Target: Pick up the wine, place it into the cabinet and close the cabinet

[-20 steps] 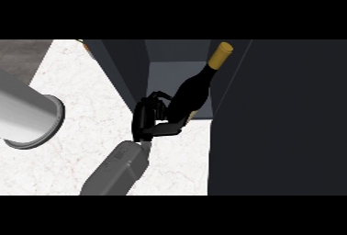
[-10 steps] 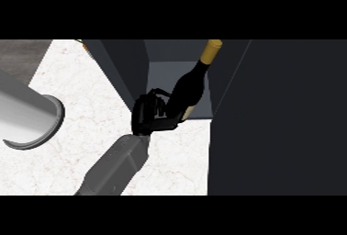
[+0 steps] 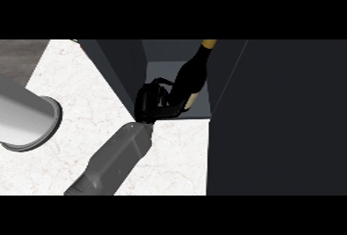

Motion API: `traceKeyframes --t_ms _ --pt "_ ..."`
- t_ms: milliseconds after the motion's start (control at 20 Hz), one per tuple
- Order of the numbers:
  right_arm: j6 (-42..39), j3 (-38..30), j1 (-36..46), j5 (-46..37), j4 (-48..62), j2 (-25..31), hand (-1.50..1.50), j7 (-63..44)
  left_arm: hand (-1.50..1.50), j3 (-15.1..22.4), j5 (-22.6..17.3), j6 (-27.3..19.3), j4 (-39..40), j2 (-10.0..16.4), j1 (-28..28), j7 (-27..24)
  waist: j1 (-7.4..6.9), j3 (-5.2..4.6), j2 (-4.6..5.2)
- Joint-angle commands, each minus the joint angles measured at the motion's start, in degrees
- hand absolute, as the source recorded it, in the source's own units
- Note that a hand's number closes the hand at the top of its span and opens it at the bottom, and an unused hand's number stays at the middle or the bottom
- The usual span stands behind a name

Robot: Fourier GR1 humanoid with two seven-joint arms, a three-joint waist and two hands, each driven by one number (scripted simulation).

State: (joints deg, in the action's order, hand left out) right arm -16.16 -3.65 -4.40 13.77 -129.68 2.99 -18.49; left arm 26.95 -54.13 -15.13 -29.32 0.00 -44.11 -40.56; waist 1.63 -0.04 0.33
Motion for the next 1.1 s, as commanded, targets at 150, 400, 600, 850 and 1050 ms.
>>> traceKeyframes --t_ms 150,400,600,850,1050 --pt "-1.5 1.1 -2.9 -1.1 -0.2 -0.8 -1.5 2.9 1.5 -1.0 -2.9 -0.4 3.8 0.0 -7.2 2.1 0.31 0.02 0.0" --pt "-0.6 2.7 -0.5 -5.5 2.8 -1.6 -1.5 5.0 1.5 -3.9 -1.5 3.9 10.9 0.0 -9.3 1.8 -0.03 0.01 0.11" --pt "-2.3 1.7 -2.0 -2.3 1.9 -0.6 -1.5 4.8 1.5 -3.6 -2.2 3.2 16.2 0.0 -10.1 1.2 0.95 0.01 0.38" --pt "-1.4 -1.3 0.1 1.7 0.1 1.3 -1.5 0.5 1.5 -3.7 -3.0 2.0 17.6 0.0 -11.6 0.8 0.91 -0.01 0.36" --pt "-0.4 1.1 3.2 -0.9 2.6 -0.1 -1.5 1.3 1.5 -3.7 -4.1 3.4 18.2 0.0 -8.8 -3.5 1.62 -0.05 0.75"
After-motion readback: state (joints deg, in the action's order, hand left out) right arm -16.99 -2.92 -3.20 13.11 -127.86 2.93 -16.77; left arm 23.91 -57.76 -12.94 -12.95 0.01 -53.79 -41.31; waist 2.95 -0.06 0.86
